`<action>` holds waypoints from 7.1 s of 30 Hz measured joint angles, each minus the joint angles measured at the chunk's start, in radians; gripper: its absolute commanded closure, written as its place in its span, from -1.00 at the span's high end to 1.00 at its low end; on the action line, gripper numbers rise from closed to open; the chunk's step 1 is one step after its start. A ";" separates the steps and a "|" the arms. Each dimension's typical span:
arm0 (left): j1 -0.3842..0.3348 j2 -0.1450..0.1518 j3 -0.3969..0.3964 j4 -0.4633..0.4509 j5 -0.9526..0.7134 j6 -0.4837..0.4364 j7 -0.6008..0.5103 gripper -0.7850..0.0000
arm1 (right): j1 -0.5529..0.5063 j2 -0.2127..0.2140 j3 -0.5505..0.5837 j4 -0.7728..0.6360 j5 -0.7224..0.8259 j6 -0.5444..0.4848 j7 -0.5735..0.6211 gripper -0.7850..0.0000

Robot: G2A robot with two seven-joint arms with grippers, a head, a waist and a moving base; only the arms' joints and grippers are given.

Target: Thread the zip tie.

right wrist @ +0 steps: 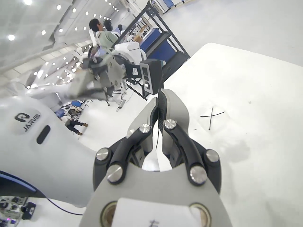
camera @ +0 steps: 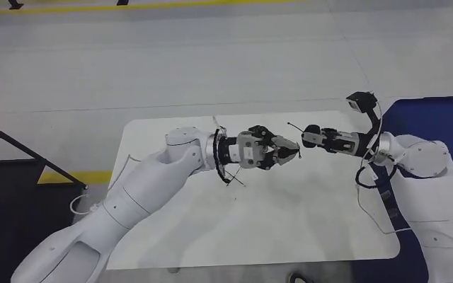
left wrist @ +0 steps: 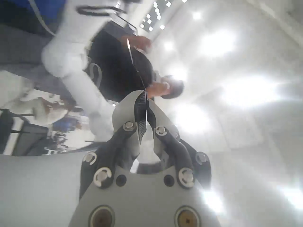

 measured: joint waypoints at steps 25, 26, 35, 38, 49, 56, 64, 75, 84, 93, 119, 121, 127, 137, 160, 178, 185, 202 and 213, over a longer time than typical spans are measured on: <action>0.126 -0.018 -0.090 -0.033 -0.155 -0.045 0.043 -1.00 | -0.149 0.045 0.049 -0.169 0.077 -0.111 -0.112 -1.00; 0.139 -0.019 -0.097 -0.037 -0.190 -0.026 0.037 -1.00 | -0.154 0.050 0.054 -0.174 0.079 -0.119 -0.120 -1.00; 0.177 -0.035 -0.131 -0.052 -0.249 0.058 0.111 -1.00 | -0.173 0.089 0.063 -0.157 -0.071 -0.234 -0.235 -1.00; 0.179 -0.042 -0.136 -0.045 -0.238 0.064 0.121 -1.00 | -0.177 0.100 0.047 -0.160 -0.087 -0.255 -0.256 -1.00; 0.182 -0.070 -0.148 -0.019 -0.215 0.083 0.160 -1.00 | -0.179 0.141 0.021 -0.160 -0.075 -0.300 -0.301 -1.00; 0.186 -0.084 -0.162 -0.016 -0.194 0.094 0.149 -1.00 | -0.181 0.164 0.006 -0.154 -0.078 -0.310 -0.311 -1.00; 0.186 -0.100 -0.168 -0.006 -0.176 0.122 0.163 -1.00 | -0.182 0.172 -0.005 -0.155 -0.079 -0.314 -0.315 -1.00; 0.193 -0.119 -0.183 0.015 -0.155 0.150 0.180 -1.00 | -0.182 0.172 -0.005 -0.155 -0.079 -0.314 -0.315 -1.00; 0.201 -0.133 -0.201 0.034 -0.157 0.168 0.196 -1.00 | -0.182 0.172 -0.005 -0.155 -0.079 -0.314 -0.315 -1.00; 0.209 -0.150 -0.227 0.069 -0.234 0.195 0.255 -1.00 | -0.197 0.169 0.006 -0.184 -0.125 -0.293 -0.369 -1.00; 0.231 -0.186 -0.278 0.121 -0.419 0.356 0.425 -1.00 | -0.238 0.169 0.051 -0.224 -0.178 -0.293 -0.420 -1.00; 0.231 -0.189 -0.281 0.133 -0.446 0.373 0.442 -1.00 | -0.241 0.169 0.053 -0.226 -0.179 -0.292 -0.424 -1.00; 0.231 -0.201 -0.282 0.174 -0.533 0.426 0.482 -1.00 | -0.246 0.169 0.055 -0.229 -0.179 -0.280 -0.427 -1.00; 0.226 -0.207 -0.284 0.177 -0.541 0.441 0.495 -1.00 | -0.247 0.168 0.054 -0.232 -0.182 -0.275 -0.429 -1.00; 0.306 -0.207 -0.339 0.104 -1.040 0.451 0.971 -1.00 | -0.295 0.160 0.096 -0.276 -0.318 -0.300 -0.538 -1.00; 0.347 -0.206 -0.434 -0.001 -0.854 0.507 0.767 -1.00 | -0.303 0.157 0.076 -0.284 -0.329 -0.281 -0.534 -1.00; 0.347 -0.206 -0.440 -0.003 -0.838 0.504 0.753 -1.00 | -0.303 0.157 0.076 -0.284 -0.330 -0.281 -0.535 -1.00; 0.347 -0.206 -0.440 -0.003 -0.837 0.504 0.753 -1.00 | -0.303 0.157 0.076 -0.284 -0.330 -0.281 -0.535 -1.00; 0.348 -0.206 -0.439 -0.004 -0.838 0.504 0.753 -1.00 | -0.304 0.157 0.074 -0.286 -0.327 -0.279 -0.535 -1.00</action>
